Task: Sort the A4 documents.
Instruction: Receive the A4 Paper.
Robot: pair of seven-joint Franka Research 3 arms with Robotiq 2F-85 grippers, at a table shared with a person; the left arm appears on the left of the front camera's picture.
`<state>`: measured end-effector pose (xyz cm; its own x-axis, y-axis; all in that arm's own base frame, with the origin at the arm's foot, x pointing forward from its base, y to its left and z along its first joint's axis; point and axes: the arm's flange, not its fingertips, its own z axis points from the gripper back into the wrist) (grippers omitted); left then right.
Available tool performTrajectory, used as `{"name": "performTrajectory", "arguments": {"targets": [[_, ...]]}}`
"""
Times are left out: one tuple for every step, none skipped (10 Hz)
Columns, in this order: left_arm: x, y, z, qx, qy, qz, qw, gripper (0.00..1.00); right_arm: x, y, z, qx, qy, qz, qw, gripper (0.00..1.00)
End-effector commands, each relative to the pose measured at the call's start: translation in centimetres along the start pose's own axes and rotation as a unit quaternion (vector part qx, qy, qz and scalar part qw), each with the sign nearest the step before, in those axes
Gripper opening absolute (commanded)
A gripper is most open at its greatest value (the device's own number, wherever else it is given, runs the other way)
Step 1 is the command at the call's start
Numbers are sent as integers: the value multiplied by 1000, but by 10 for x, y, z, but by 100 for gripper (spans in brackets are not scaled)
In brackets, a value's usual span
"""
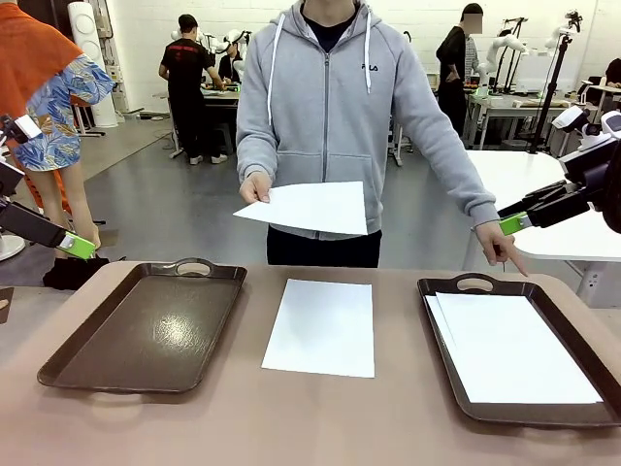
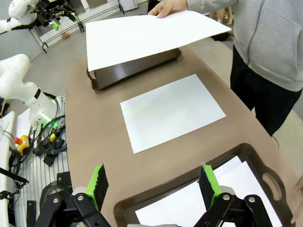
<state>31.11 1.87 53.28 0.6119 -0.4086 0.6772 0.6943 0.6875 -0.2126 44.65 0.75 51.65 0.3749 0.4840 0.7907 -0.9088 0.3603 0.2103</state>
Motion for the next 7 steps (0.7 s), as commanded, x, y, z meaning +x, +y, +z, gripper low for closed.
{"name": "performTrajectory", "arguments": {"targets": [[-1,2,0,-8,-5,-5,1000,100,1,-1,0,-5,1,1,1000,100],[-1,2,0,-8,-5,-5,1000,100,1,-1,0,-5,1,1,1000,100],[-1,2,0,-8,-5,-5,1000,100,1,-1,0,-5,1,1,1000,100],[-1,2,0,-8,-5,-5,1000,100,1,-1,0,-5,1,1,1000,100],[-1,2,0,-8,-5,-5,1000,100,0,0,0,0,0,0,1000,100],[-1,2,0,-8,-5,-5,1000,100,-1,-6,-3,9,-3,-17,1000,100],[-1,2,0,-8,-5,-5,1000,100,1,-9,-5,15,-9,-34,999,100]]}}
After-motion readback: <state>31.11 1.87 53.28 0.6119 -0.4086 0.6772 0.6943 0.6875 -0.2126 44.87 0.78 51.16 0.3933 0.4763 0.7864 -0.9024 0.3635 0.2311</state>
